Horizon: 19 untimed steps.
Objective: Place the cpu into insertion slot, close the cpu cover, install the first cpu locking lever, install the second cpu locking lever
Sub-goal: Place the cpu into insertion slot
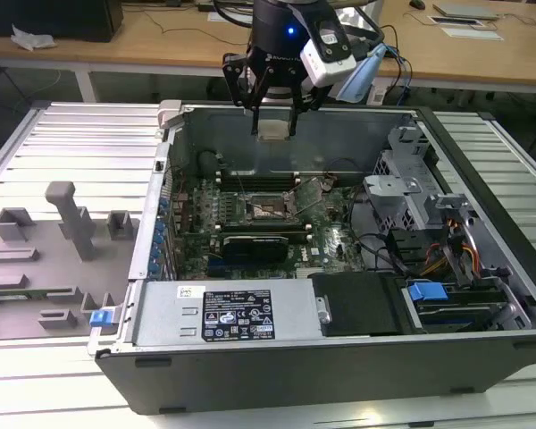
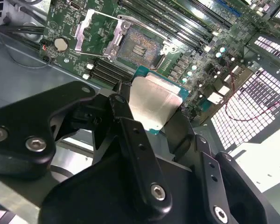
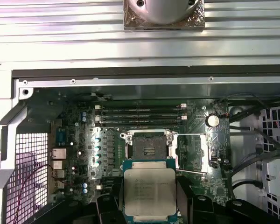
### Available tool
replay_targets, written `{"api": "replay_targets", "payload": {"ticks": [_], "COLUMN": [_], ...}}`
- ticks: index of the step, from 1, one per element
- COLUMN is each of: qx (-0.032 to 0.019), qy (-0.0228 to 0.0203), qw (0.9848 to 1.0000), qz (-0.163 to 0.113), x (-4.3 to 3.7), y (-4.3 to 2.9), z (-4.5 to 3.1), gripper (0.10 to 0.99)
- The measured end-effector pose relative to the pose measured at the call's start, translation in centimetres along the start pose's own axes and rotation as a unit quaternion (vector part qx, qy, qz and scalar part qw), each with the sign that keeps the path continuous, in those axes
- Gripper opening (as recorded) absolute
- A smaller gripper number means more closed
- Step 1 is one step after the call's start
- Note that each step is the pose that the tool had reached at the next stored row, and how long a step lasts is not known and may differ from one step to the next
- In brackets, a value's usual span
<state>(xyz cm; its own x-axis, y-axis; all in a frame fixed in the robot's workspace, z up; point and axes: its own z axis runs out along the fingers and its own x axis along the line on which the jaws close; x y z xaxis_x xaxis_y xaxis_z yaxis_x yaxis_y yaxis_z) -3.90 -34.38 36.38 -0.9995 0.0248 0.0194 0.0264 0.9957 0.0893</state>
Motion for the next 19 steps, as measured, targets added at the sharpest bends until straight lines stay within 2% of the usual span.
{"api": "replay_targets", "payload": {"ticks": [5, 13, 19], "qx": [0.0, 0.0, -0.0001], "qy": [0.0, -0.0004, -0.0014], "qw": [1.0, 1.0, 1.0], "qz": [0.0, 0.0, 0.0], "x": [0.0, 0.02, 0.03], "y": [-0.03, -0.14, -0.25], "z": [0.3, 1.46, 2.8], "gripper": [0.541, 0.541, 0.541]}}
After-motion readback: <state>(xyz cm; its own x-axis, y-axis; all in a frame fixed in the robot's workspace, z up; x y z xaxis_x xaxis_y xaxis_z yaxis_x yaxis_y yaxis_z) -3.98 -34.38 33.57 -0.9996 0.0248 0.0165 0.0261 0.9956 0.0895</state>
